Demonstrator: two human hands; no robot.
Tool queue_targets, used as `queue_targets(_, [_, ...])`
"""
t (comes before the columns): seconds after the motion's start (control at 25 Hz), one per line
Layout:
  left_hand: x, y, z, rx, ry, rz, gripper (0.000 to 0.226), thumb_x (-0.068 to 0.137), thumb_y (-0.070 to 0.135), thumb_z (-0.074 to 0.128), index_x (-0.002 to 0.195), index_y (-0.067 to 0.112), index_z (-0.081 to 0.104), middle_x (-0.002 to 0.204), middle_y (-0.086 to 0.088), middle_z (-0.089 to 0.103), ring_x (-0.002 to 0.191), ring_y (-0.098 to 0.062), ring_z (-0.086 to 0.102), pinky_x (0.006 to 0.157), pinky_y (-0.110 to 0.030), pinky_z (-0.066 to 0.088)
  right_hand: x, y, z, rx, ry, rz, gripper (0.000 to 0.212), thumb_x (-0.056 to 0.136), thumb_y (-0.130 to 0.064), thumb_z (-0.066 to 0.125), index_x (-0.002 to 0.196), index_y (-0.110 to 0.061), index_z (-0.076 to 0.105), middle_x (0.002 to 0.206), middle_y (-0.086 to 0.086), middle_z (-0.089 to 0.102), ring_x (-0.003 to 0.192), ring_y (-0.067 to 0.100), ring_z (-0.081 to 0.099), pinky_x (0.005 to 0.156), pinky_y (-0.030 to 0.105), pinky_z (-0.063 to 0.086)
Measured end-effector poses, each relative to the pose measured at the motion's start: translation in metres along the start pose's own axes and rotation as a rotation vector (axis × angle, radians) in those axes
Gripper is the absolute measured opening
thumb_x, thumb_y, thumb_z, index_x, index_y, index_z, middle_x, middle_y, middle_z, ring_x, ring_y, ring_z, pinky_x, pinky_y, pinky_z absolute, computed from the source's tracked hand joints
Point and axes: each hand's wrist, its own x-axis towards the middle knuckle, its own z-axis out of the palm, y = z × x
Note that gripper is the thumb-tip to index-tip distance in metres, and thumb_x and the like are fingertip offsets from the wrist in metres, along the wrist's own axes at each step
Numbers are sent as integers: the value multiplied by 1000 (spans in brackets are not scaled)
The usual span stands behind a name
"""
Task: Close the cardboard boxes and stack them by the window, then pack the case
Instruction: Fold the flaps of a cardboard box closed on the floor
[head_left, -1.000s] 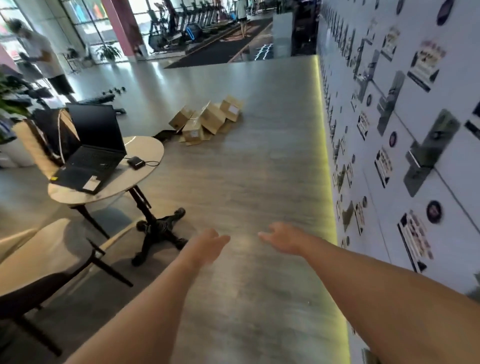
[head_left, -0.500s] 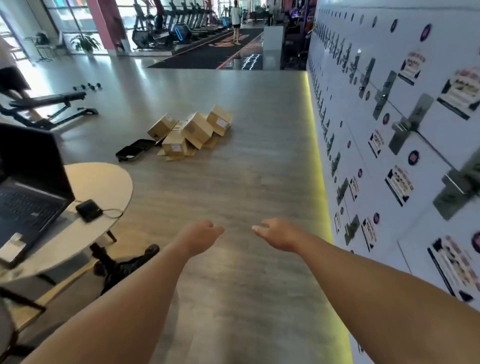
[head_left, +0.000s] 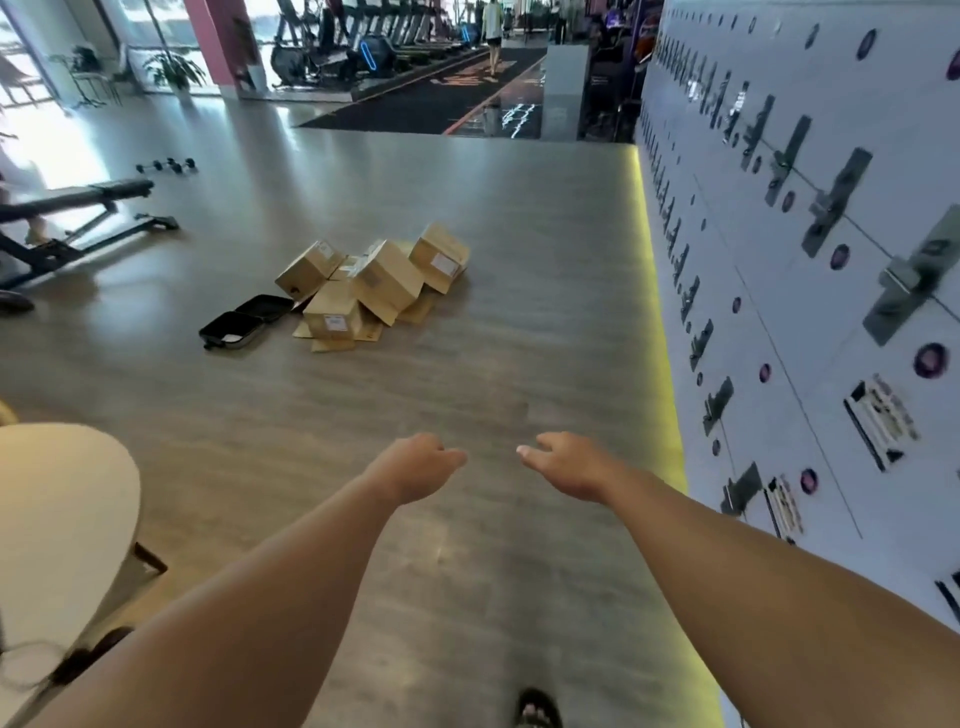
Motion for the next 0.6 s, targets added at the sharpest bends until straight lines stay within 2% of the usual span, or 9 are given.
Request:
queue_targets(0.16, [117, 50, -47, -58, 28, -43, 47, 83, 61, 47, 86, 19, 68, 91, -1, 65, 85, -23, 60, 70, -35, 44, 121, 11, -85, -30, -9, -23, 78, 95, -66, 44, 153, -13, 39, 160, 7, 36, 146, 26, 35, 116, 33, 28])
queue_targets(0.36, [249, 83, -91, -58, 23, -43, 50, 83, 62, 45, 93, 19, 68, 92, 1, 64, 85, -19, 59, 70, -35, 44, 255, 19, -144, -44, -40, -40, 78, 95, -67, 42, 152, -14, 41, 159, 7, 38, 145, 26, 37, 116, 35, 30])
queue_targets(0.6, [452, 93, -157, -44, 25, -49, 53, 89, 59, 45, 111, 14, 63, 114, -6, 63, 103, -26, 58, 84, -40, 45, 449, 20, -217, -46, -24, -23, 84, 90, -73, 41, 153, -18, 40, 160, 4, 37, 146, 24, 36, 117, 36, 30])
